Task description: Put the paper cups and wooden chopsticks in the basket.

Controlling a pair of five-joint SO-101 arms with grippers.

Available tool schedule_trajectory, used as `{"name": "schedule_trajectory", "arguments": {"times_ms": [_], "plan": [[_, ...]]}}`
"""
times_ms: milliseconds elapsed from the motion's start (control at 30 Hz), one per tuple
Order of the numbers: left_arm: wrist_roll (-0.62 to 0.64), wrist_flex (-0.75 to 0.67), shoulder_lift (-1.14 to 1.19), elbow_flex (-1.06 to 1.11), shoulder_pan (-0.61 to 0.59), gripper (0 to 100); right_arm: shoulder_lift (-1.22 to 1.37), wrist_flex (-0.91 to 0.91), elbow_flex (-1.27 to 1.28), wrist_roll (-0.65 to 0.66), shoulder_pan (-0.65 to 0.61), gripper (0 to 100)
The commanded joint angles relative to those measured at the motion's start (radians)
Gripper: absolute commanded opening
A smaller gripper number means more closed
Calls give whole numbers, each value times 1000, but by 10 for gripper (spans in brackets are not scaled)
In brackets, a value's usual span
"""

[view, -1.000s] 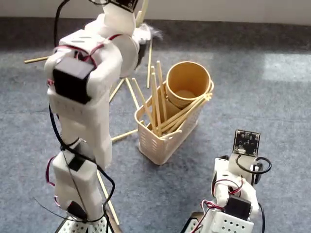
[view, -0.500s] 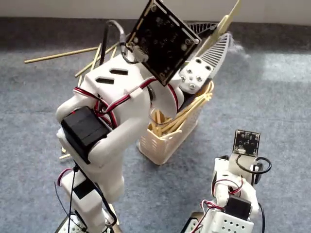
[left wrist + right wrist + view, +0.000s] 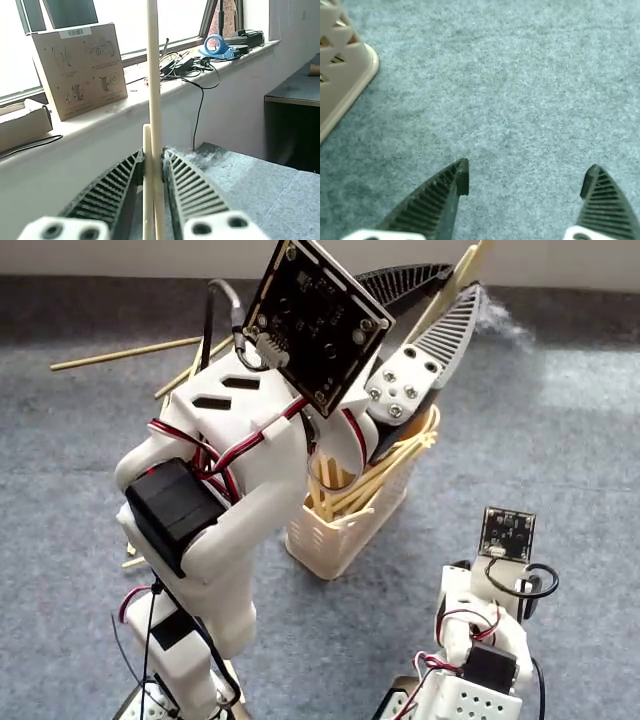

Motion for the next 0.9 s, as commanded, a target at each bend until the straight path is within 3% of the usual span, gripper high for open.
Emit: {"name": "schedule_trajectory", "arguments": {"times_ms": [0,167,867], "plan": [[2,-23,-27,-12,-24,8,-8,-19,93,12,-4,347],[78,-18,-27,-16,-38,34,-8,-19,93,12,-4,347],[78,-18,-27,-16,-67,70,-8,-19,93,12,-5,347]]}}
